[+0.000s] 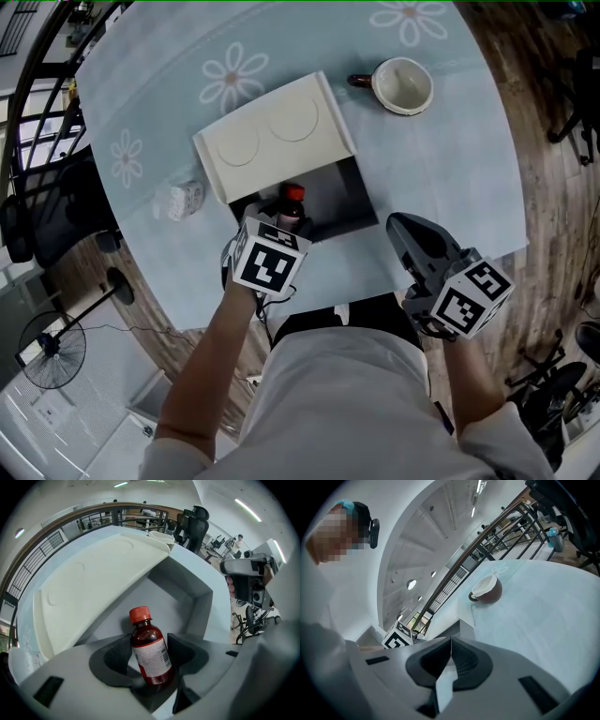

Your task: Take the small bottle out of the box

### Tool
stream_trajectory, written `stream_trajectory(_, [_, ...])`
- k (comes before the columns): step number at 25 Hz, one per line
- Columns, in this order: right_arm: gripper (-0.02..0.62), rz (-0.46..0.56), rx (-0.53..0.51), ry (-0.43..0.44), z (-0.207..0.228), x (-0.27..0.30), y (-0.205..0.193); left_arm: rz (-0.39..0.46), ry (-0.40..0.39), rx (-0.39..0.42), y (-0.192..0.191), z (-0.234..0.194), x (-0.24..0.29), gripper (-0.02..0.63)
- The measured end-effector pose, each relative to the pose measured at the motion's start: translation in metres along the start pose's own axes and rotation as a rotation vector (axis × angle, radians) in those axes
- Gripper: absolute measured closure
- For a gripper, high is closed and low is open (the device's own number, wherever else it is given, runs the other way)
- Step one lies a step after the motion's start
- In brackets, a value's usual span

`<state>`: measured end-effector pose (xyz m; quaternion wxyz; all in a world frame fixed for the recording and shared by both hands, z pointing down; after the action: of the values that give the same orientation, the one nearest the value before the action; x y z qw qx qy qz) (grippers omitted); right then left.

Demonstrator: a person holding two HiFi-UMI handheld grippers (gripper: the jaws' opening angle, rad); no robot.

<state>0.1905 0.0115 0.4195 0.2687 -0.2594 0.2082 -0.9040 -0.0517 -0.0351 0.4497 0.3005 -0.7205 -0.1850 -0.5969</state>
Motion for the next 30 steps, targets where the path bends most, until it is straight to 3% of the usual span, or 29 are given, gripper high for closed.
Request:
stream_trajectory(17, [0.574,0.001,-0.018,-0.001,-0.018,0.002,-0.007,0.07,-0.03,-0.06,-0.004,-0.002,-0.005,0.373])
stream_trajectory(30, [0.574,0.01,-0.084,0.004,-0.058,-0.006,-0.007,0.245,-0.075,-0.067,-0.003,0.006,-0.053,0.374])
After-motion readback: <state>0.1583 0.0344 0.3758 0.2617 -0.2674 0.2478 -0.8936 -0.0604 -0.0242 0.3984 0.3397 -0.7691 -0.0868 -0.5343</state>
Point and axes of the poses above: the fingertips, and each gripper's own axes: x forward along the fingers, z to its right, y out of its top, the point moved 9 cm from there along -x, backward along the fingers, and after that the axes turned 2 degrees about z, right-handed, at the moved point
